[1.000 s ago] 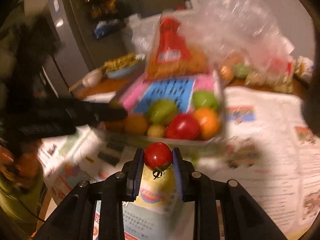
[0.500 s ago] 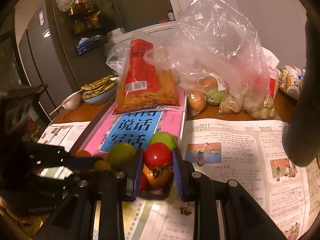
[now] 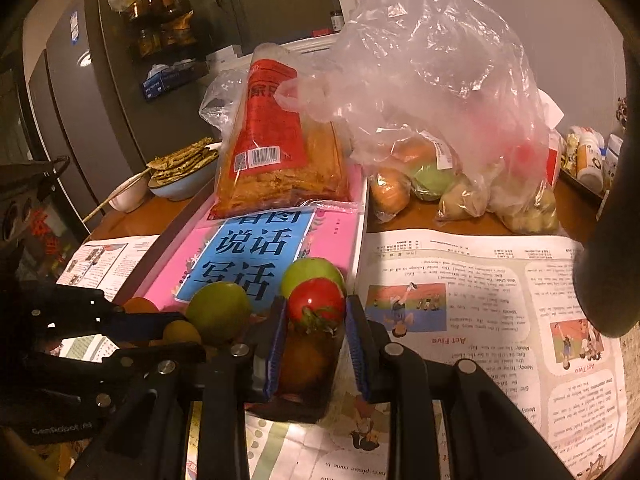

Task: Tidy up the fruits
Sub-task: 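Carry the tomato and kiwi over the tray and lower them onto the fruits, then open both tools to release the tomato and kiwi in the tray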

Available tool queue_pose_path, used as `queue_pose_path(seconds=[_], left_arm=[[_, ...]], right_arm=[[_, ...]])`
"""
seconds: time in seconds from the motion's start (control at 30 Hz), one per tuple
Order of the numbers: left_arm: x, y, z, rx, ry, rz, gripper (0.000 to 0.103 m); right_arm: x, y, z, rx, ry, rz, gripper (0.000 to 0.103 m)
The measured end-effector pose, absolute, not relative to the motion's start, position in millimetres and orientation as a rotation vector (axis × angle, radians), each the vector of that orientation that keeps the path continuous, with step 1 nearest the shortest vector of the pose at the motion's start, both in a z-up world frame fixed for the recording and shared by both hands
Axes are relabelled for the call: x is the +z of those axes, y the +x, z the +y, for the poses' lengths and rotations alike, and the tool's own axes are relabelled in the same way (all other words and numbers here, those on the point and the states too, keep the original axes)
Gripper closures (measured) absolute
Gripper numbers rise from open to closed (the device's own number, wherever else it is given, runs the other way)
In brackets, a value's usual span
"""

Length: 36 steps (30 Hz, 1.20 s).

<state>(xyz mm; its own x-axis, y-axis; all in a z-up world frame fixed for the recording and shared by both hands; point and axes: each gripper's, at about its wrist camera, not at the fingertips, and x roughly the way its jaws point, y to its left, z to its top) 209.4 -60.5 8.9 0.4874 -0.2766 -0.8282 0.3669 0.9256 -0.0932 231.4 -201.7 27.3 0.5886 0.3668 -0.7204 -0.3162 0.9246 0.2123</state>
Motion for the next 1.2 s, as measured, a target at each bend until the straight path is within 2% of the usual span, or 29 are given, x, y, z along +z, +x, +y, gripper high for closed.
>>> queue_pose_path(seconds=[0.1,0.2,0.43,0.53,0.7,0.8,0.87,1.0,1.07,1.17,1.2], left_arm=[[8,209,-60,-0.391,0.099,0.987,0.079],[8,209,-61,-0.387,0.099,0.986,0.079],[8,207,-63,-0.379,0.11,0.981,0.078],[8,205,-64,-0.38,0.108,0.977,0.075],[10,201,-62,-0.379,0.095,0.966,0.062],[13,197,-62,-0.372,0.09,0.958,0.057],[18,192,-60,-0.367,0.085,0.938,0.05],[34,174,-49,-0.335,0.037,0.869,0.04],[40,160,-41,-0.296,0.017,0.838,0.033],[43,132,-32,-0.213,0.006,0.797,0.029],[41,124,-30,-0.19,0.001,0.796,0.029]], right_arm=[[29,229,-205,0.406,0.086,0.847,0.069],[34,222,-211,0.401,0.11,0.834,0.058],[43,207,-219,0.392,0.147,0.815,0.041],[44,200,-219,0.388,0.143,0.812,0.038],[49,186,-220,0.363,0.128,0.796,0.025],[53,177,-222,0.344,0.117,0.789,0.024],[58,169,-224,0.343,0.115,0.779,0.022],[68,150,-226,0.345,0.112,0.742,0.011],[73,138,-226,0.351,0.108,0.733,0.01],[77,121,-222,0.34,0.081,0.726,0.006],[78,115,-220,0.339,0.067,0.719,0.002]])
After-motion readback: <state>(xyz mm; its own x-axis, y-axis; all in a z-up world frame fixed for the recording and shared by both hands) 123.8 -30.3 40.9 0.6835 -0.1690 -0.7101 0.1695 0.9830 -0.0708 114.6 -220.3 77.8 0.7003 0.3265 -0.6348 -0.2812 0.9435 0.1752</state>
